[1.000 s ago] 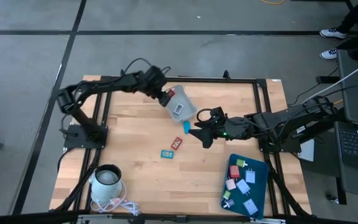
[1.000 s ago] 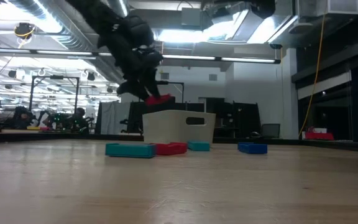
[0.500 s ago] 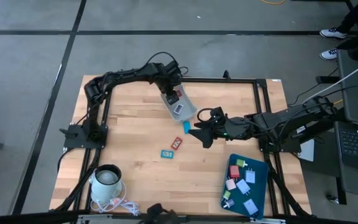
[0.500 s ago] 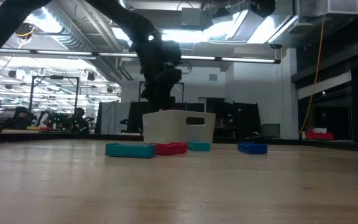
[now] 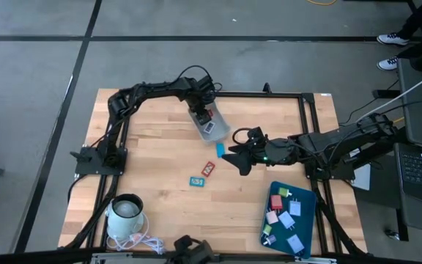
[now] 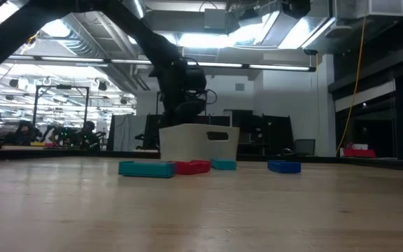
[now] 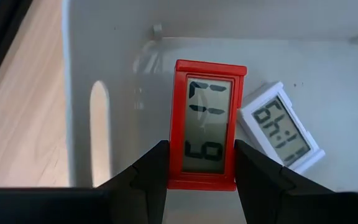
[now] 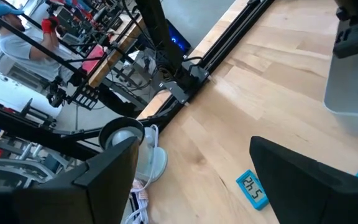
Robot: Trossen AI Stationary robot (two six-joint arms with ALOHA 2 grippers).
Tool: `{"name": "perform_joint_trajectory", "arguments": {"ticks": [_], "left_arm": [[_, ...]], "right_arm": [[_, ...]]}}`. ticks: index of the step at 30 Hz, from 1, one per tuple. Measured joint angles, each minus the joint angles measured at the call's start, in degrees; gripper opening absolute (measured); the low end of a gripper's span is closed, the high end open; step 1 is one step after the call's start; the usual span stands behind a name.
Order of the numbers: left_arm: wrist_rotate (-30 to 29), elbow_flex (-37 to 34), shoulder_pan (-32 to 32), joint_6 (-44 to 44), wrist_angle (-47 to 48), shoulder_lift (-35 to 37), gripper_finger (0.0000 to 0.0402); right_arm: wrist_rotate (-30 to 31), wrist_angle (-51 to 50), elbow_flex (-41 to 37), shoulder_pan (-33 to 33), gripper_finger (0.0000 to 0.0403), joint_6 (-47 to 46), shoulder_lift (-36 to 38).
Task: Pick & Place Office items
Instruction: Put the left red digital clock into the gray bin, then put the red digital clock into the gray bin
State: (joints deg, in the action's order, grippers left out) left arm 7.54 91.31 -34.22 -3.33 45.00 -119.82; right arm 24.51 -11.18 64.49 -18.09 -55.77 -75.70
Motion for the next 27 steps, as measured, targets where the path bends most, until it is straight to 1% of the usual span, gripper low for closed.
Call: {"name": "perform_joint_trajectory", "arguments": {"ticks": [9, 12, 14, 16, 19, 21, 24, 27], "left_arm": [[0.18, 0.04, -1.37, 0.03, 0.04, -1.36, 0.0144], [0.80, 0.04, -1.20, -0.48, 0.43, -1.32, 0.0144], [2.25, 0.04, -1.24, -0.48, 0.62, -1.32, 0.0147], [3.97, 0.01, -1.19, -0.42, 0.52, -1.37, 0.0171], [4.47, 0.13, -0.63, 0.61, 0.06, -1.43, 0.0219], [4.53, 0.24, -0.27, 0.96, -0.43, -1.43, 0.0240], [4.59, 0.24, 0.07, 1.06, -0.79, -1.27, 0.0254], [4.70, 0.41, 0.38, 1.16, -1.26, -1.10, 0.0255]], "right_arm": [[-0.13, 0.00, 0.00, 0.00, 0.0315, -0.85, 0.00], [-0.13, 0.00, 0.00, 0.00, 0.0315, -0.85, 0.00], [-0.12, 0.00, 0.00, 0.00, 0.0315, -0.84, 0.00], [-0.11, 0.00, 0.00, 0.00, 0.0315, -0.83, -0.01], [-0.09, 0.02, 0.00, 0.00, 0.0315, -0.83, 0.00], [-0.11, 0.02, 0.00, 0.00, 0.0315, -0.83, 0.00], [-0.09, 0.00, 0.00, 0.00, 0.0315, -0.81, 0.00], [-0.09, 0.00, 0.00, 0.00, 0.0315, -0.80, -0.01]]}}
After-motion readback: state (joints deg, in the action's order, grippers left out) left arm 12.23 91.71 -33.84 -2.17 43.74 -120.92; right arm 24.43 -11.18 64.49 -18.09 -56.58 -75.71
